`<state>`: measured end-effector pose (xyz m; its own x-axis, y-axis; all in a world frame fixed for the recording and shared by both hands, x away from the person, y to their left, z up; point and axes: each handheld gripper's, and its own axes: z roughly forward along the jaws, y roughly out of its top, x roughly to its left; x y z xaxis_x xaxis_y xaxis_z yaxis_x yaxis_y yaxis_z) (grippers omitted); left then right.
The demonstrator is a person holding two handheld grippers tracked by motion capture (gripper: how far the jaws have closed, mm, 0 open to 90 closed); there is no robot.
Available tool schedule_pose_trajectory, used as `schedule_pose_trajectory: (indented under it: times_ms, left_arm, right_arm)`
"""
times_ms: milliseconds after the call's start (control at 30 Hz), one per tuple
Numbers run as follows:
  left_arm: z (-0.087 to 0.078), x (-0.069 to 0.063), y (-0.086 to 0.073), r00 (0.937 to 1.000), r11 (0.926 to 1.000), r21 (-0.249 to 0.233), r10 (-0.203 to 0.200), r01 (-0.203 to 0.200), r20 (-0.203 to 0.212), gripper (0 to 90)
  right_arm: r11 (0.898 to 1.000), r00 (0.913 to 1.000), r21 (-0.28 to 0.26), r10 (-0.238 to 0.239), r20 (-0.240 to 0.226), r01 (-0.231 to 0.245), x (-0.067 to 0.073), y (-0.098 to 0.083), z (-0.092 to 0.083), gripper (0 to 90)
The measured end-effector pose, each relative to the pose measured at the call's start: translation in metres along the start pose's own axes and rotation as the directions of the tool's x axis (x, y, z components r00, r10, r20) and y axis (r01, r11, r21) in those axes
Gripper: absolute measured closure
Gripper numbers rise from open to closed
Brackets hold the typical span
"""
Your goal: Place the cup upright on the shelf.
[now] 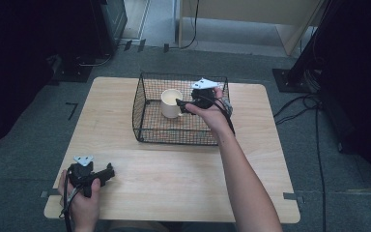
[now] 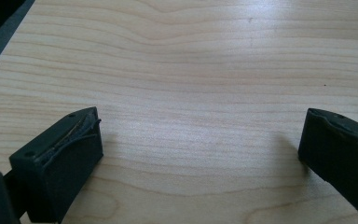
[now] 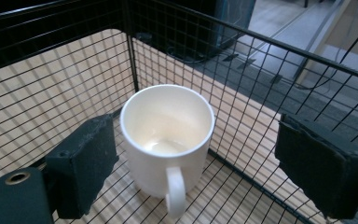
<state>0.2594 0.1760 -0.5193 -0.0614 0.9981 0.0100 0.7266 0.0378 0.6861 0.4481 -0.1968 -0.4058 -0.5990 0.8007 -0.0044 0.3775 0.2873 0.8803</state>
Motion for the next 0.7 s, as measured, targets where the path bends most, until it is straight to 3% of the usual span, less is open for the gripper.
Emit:
schedule_pose_trajectory:
  times_ms: [200, 400, 700]
  left_arm:
    - [0.000, 0.000, 0.000, 1.0000, 1.0000, -0.001, -0.001, 0.001, 0.000, 0.0]
    - [0.000, 0.000, 0.000, 1.0000, 1.0000, -0.001, -0.001, 0.001, 0.000, 0.0]
    - [0.000, 0.000, 0.000, 1.0000, 1.0000, -0.001, -0.001, 0.001, 0.000, 0.0]
  right_arm:
    - [1.000, 0.9996, 0.002, 0.019, -0.022, -0.019, 0.007, 0.003, -0.014, 12.2]
    - [1.000, 0.9992, 0.005, -0.001, -0.040, 0.001, 0.013, 0.004, -0.026, 12.4]
    - [1.000, 0.9981, 0.013, 0.003, -0.061, -0.002, 0.017, -0.007, -0.049, 12.6]
